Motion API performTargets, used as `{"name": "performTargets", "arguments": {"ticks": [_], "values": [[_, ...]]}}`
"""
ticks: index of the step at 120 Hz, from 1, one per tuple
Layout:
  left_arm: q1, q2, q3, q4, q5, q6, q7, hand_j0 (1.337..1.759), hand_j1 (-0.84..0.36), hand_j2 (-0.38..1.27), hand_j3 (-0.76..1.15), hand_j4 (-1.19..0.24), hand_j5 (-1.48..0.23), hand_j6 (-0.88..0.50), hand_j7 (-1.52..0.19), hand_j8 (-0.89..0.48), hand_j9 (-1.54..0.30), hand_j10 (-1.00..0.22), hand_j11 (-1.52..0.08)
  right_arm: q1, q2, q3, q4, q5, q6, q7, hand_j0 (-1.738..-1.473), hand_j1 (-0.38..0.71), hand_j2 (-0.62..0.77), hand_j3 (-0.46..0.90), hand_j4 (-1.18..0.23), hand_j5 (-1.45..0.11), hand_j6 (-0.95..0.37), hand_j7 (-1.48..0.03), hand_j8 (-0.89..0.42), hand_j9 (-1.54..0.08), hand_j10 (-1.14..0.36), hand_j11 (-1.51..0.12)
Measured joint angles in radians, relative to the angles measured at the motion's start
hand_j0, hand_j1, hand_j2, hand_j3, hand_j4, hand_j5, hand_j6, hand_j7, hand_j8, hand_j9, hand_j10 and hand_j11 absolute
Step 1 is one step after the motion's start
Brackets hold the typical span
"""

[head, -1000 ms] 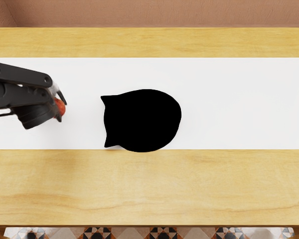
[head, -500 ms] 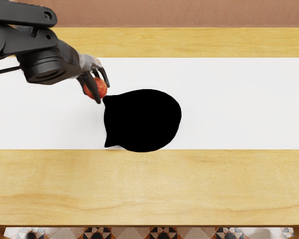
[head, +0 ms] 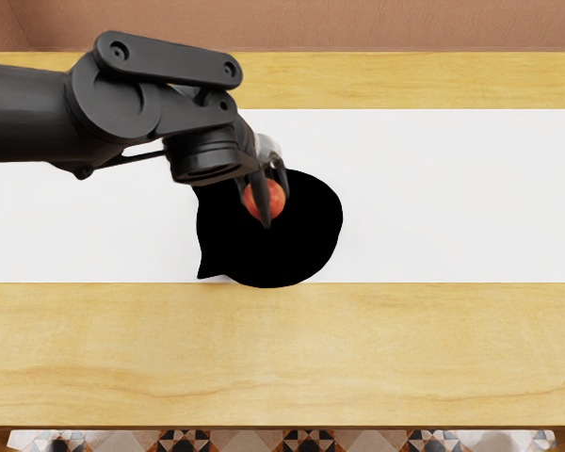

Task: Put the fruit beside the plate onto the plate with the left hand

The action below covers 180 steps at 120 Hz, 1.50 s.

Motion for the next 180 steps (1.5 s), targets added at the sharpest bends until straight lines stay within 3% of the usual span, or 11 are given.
{"name": "performTargets", "arguments": {"ticks": [15, 42, 71, 104, 122, 143, 157, 180], "values": [[0.019, -0.016, 0.005, 0.032, 0.007, 0.028, -0.002, 1.643, -0.29, 0.21, 0.0, -0.51, -1.16, -0.27, -1.13, -0.27, -1.15, -0.69, -1.16, 0.002, 0.0, 0.0, 0.0, 0.0, 0.0, 0.0, -1.658, -0.31, -0.01, 0.0, -0.04, -0.05, -0.04, -0.05, -0.04, -0.05, -0.04, -0.05], [0.027, -0.018, 0.008, 0.056, 0.029, 0.068, -0.001, 1.653, -0.24, 0.17, 0.0, -0.5, -0.82, -0.4, -0.81, -0.37, -0.82, -0.57, -0.83, 0.003, 0.0, 0.0, 0.0, 0.0, 0.0, 0.0, -1.658, -0.31, -0.01, 0.0, -0.04, -0.05, -0.04, -0.05, -0.04, -0.05, -0.04, -0.05], [0.056, -0.048, 0.006, 0.099, 0.036, 0.072, -0.001, 1.656, -0.06, 0.09, 0.0, -0.35, -0.51, -0.32, -0.5, -0.31, -0.5, -0.37, -0.51, 0.003, 0.0, 0.0, 0.0, 0.0, 0.0, 0.0, -1.658, -0.31, -0.01, 0.0, -0.04, -0.05, -0.04, -0.05, -0.04, -0.05, -0.04, -0.05], [0.056, -0.043, -0.026, 0.106, 0.035, 0.068, -0.001, 1.658, 0.02, 0.06, 0.0, -0.28, -0.37, -0.27, -0.37, -0.27, -0.37, -0.28, -0.37, 0.003, 0.0, 0.0, 0.0, 0.0, 0.0, 0.0, -1.658, -0.31, -0.01, 0.0, -0.04, -0.05, -0.04, -0.05, -0.04, -0.05, -0.04, -0.05], [0.056, 0.041, -0.081, 0.093, 0.035, 0.037, -0.001, 1.658, 0.04, 0.06, 0.0, -0.26, -0.35, -0.26, -0.35, -0.26, -0.35, -0.26, -0.35, 0.003, 0.0, 0.0, 0.0, 0.0, 0.0, 0.0, -1.658, -0.31, -0.01, 0.0, -0.04, -0.05, -0.04, -0.05, -0.04, -0.05, -0.04, -0.05], [0.065, 0.264, -0.171, 0.051, 0.032, -0.106, -0.001, 1.658, 0.05, 0.05, 0.0, -0.26, -0.33, -0.25, -0.33, -0.25, -0.33, -0.26, -0.33, 0.005, 0.0, 0.0, 0.0, 0.0, 0.0, 0.0, -1.658, -0.31, -0.01, 0.0, -0.04, -0.05, -0.04, -0.05, -0.04, -0.05, -0.04, -0.05], [0.158, 0.432, -0.259, 0.033, -0.006, -0.278, -0.001, 1.658, 0.05, 0.05, 0.0, -0.25, -0.33, -0.25, -0.33, -0.25, -0.33, -0.25, -0.33, 0.006, 0.0, 0.0, 0.0, 0.0, 0.0, 0.0, -1.658, -0.31, -0.01, 0.0, -0.04, -0.05, -0.04, -0.05, -0.04, -0.05, -0.04, -0.05], [0.466, 0.65, -0.56, 0.022, -0.025, -0.54, -0.002, 1.658, 0.05, 0.05, 0.0, -0.25, -0.33, -0.25, -0.33, -0.25, -0.33, -0.25, -0.33, 0.01, 0.0, 0.0, 0.0, 0.0, 0.0, 0.0, -1.658, -0.31, -0.01, 0.0, -0.04, -0.05, -0.04, -0.05, -0.04, -0.05, -0.04, -0.05]]}}
